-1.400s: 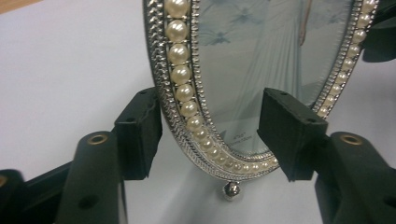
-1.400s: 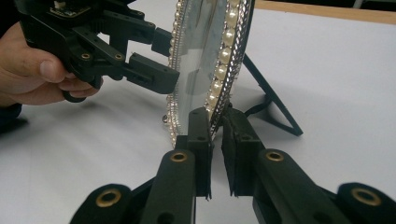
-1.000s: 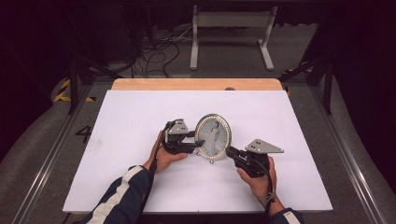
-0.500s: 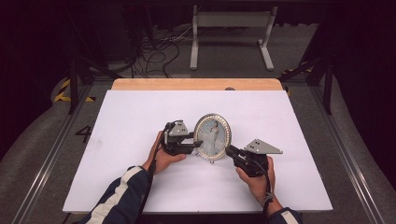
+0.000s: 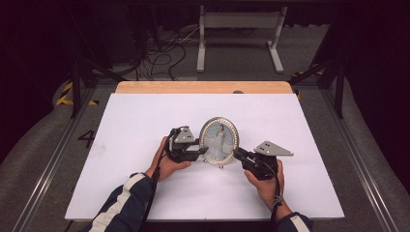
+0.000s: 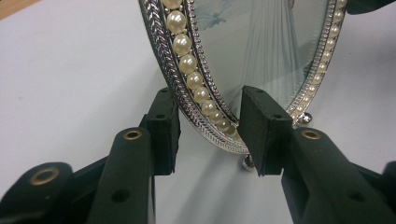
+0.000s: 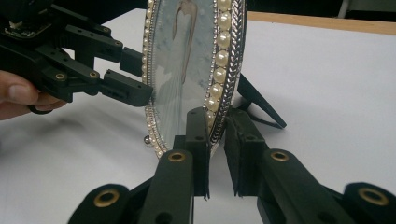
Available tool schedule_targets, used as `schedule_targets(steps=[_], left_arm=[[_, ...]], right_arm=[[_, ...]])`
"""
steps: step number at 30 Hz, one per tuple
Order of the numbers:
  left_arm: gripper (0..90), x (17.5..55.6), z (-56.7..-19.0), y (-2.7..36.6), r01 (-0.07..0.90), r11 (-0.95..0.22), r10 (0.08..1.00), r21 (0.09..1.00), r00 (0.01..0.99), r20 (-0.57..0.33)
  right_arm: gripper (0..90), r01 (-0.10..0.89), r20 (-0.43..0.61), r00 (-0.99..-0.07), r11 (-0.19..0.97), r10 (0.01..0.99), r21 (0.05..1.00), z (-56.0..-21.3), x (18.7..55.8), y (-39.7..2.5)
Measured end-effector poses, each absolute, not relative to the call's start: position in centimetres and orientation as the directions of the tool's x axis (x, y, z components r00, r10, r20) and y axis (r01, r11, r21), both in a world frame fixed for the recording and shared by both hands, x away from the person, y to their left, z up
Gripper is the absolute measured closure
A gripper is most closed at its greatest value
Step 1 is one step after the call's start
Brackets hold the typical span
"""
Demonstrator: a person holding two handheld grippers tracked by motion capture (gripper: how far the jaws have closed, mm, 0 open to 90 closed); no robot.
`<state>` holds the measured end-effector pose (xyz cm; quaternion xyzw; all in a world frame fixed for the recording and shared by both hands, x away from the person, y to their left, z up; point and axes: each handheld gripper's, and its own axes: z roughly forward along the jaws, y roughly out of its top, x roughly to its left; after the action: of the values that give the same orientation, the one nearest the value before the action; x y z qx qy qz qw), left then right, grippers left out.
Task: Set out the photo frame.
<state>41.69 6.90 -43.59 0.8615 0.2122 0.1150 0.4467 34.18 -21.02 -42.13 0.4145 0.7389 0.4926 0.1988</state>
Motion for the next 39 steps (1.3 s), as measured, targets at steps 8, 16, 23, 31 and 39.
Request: schedule_targets(steps=[8,16,23,31,39], left_arm=[[59.6,41.34,-43.71,6.78,0.251,-0.534,0.457,0.807,0.889,0.026],[60.9,41.16,-43.72,6.80,0.246,-0.536,0.451,0.807,0.892,0.027],[60.8,41.14,-43.75,6.92,0.246,-0.529,0.450,0.812,0.893,0.023],[57.0,41.10,-43.40,7.25,0.245,-0.478,0.462,0.843,0.887,0.004],[63.3,41.02,-43.43,7.22,0.240,-0.497,0.457,0.834,0.890,0.016]], right_arm=[[78.0,0.420,0.114,-0.567,0.166,0.816,0.892,-42.14,34.60,-21.13],[77.0,0.422,0.115,-0.566,0.168,0.816,0.891,-42.23,34.91,-21.21],[76.6,0.419,0.109,-0.573,0.176,0.813,0.891,-42.17,34.93,-21.25],[69.8,0.429,0.124,-0.574,0.168,0.810,0.887,-42.09,34.88,-21.75],[70.4,0.440,0.110,-0.564,0.185,0.818,0.879,-42.52,35.08,-20.98]])
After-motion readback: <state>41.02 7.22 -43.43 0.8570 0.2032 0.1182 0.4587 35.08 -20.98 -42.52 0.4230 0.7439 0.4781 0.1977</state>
